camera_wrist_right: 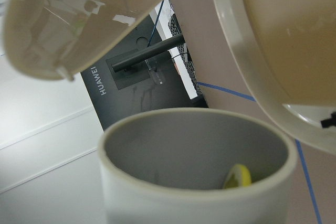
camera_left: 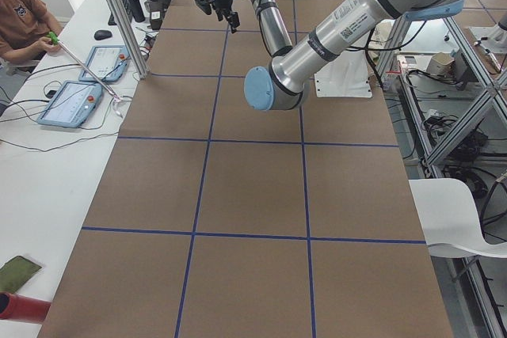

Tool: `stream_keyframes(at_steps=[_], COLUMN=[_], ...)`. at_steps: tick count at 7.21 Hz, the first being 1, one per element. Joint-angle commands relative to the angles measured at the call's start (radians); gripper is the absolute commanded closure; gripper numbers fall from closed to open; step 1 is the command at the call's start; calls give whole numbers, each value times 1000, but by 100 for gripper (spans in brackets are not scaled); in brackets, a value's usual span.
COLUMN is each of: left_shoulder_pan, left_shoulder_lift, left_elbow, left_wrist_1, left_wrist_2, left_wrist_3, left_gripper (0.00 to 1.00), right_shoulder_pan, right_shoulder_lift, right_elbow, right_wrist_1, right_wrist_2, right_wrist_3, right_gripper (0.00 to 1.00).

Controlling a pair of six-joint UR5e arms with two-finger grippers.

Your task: Left arm hands cup to right arm to dump lemon

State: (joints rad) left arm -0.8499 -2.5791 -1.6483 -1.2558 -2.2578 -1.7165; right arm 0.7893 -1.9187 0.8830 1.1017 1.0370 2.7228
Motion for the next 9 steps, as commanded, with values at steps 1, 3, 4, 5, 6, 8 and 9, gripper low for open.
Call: stream_keyframes(at_steps=[1,3,4,5,6,8,9], left_shoulder_pan=[-4,-6,-8,-12,-11,-11,-11], left_shoulder_lift=[-33,-39,-41,-41,-41,-41,-42], left_elbow=[-1,-1,-4,-4,-4,-4,-5], left_wrist_1=[41,53,53,53,53,53,55], left_wrist_2=[18,27,32,32,32,32,32], left_wrist_3=[1,12,12,12,14,14,12], left_gripper=[0,0,0,0,0,0,0], right_shoulder_pan=[2,4,4,4,8,19,19], right_shoulder_lift=[0,7,7,9,7,9,13], right_elbow=[-36,-62,-64,-64,-62,-58,-56], right_wrist_1=[56,84,96,98,99,124,130], right_wrist_2=[-3,-3,-3,-3,-3,-3,-3], right_wrist_3=[86,156,179,211,266,296,314], right_gripper=[87,87,87,86,86,86,85])
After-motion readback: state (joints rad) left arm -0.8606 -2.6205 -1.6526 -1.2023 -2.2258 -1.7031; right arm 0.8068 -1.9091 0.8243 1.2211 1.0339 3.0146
